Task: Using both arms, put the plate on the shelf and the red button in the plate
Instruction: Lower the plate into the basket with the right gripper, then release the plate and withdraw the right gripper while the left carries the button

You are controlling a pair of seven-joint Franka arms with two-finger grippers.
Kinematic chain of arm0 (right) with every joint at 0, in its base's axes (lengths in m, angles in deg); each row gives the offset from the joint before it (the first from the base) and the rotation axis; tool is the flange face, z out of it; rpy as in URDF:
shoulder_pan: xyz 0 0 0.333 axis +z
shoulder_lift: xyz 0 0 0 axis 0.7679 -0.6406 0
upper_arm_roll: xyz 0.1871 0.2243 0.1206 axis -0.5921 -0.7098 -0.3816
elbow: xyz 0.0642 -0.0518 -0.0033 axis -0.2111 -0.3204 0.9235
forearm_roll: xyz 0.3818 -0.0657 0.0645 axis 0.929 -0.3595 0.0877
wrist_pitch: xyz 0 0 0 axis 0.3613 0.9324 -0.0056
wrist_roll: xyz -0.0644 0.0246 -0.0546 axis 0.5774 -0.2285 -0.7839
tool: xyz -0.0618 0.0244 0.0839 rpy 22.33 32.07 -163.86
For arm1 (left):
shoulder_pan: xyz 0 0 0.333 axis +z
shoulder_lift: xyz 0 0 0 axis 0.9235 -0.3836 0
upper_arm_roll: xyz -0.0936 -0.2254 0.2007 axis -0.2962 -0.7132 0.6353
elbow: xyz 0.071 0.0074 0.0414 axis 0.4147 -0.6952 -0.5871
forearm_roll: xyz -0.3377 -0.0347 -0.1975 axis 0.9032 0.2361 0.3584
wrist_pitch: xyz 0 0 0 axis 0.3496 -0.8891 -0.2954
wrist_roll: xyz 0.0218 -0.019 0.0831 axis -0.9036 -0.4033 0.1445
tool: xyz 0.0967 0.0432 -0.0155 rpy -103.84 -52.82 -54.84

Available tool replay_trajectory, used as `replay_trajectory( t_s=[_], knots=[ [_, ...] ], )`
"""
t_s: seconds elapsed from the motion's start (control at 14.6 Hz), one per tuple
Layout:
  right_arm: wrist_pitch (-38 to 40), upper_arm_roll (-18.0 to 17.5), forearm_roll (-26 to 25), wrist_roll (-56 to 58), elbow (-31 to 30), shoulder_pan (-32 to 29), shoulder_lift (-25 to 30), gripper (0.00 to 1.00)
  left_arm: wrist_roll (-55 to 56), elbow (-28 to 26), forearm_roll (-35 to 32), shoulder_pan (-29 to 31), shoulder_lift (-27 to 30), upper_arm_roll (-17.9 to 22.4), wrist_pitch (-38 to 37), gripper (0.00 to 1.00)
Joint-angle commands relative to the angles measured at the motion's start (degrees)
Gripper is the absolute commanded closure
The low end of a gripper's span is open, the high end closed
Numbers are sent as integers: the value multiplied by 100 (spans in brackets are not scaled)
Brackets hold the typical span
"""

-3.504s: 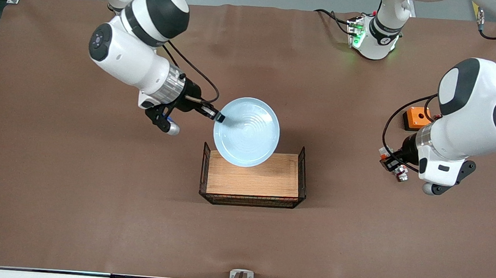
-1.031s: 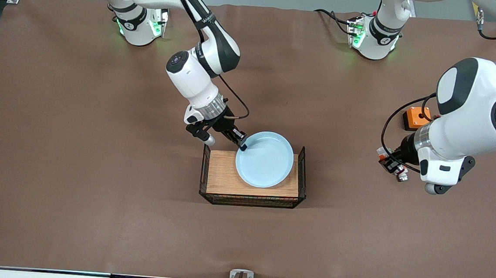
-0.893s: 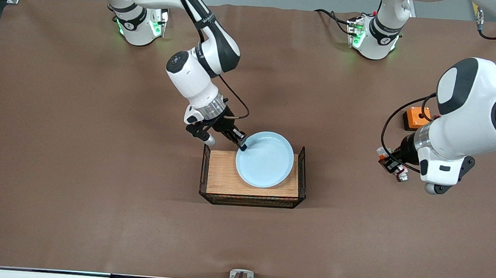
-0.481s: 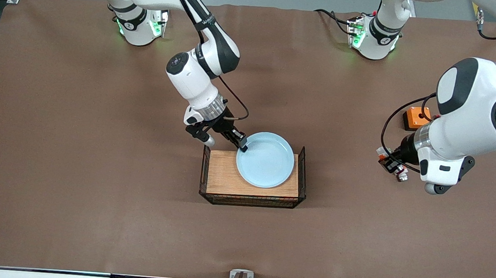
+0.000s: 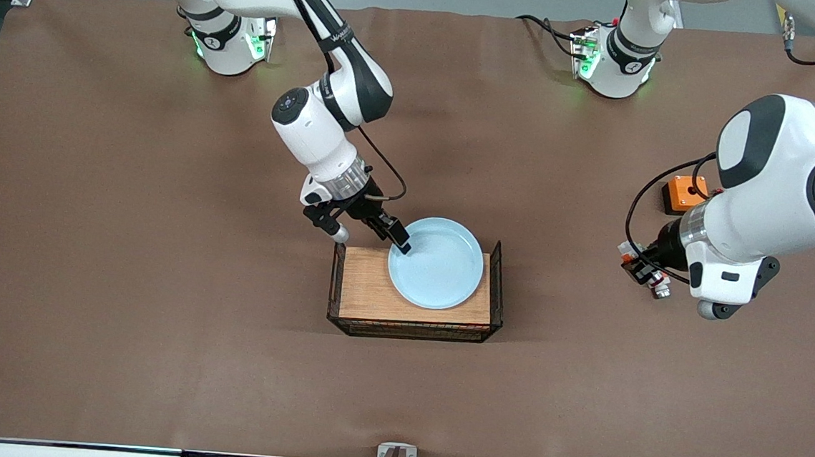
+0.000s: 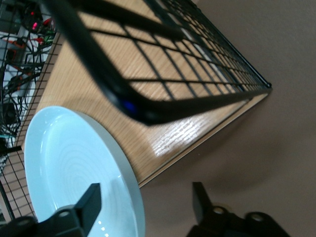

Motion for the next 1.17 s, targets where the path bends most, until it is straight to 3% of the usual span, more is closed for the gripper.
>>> replay_trajectory(
  t_s=[0.0,0.21,0.41,0.69,1.1],
  knots=[
    [446,41,61,-501,-6,-7,358,0,365,32,99,-45,93,-186,-81,73],
    [1358,199,43,-984,20,-60,876,0,1128,102,99,-36,111,-502,-81,73],
    [2903,637,-53,-1249,257,-60,1447,0,2751,261,99,-124,15,-941,-81,73],
    [5697,1306,-1536,-1110,1450,-95,1721,0,4545,752,90,-668,-406,-1083,32,73],
    [7407,1842,-1741,1655,2155,-745,1792,0,6534,911,-7,-1407,-1057,-952,1437,73]
  ],
)
